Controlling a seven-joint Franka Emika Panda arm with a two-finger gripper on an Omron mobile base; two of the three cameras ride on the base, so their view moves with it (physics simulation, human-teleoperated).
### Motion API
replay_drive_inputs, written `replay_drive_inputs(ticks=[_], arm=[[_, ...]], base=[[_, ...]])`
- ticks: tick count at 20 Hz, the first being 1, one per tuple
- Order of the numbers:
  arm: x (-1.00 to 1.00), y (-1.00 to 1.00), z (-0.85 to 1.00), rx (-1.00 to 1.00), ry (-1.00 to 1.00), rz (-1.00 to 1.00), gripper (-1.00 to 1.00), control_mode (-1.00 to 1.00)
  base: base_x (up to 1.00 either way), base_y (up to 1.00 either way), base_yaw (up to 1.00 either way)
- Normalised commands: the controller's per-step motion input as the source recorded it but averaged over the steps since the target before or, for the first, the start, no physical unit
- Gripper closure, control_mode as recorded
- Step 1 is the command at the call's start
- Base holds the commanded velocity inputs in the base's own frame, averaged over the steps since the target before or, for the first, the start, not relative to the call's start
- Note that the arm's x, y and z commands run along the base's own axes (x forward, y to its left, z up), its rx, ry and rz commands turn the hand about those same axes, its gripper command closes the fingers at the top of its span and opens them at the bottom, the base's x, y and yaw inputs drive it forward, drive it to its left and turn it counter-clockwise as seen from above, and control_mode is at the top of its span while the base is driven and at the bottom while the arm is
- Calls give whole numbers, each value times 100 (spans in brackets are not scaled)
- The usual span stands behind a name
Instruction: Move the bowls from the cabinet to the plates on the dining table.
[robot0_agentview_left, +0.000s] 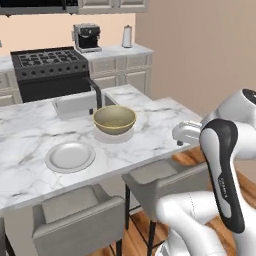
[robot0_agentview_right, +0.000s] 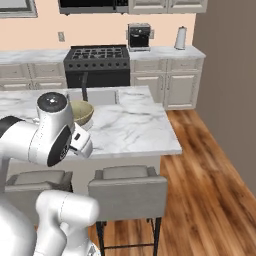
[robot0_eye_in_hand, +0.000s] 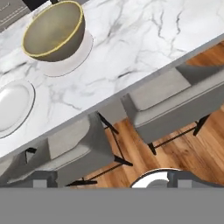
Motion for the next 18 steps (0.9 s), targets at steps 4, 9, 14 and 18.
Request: replay_drive_inputs(ticks=[4, 9, 14, 18], arm=[[0, 0, 0, 0, 0, 0, -100, 100], [0, 0, 0, 0, 0, 0, -100, 100], [0, 0, 0, 0, 0, 0, -100, 100], [0, 0, 0, 0, 0, 0, -100, 100]], base=[[-66, 75, 6], [-73, 77, 5], [-72, 74, 5], [-65, 82, 6]])
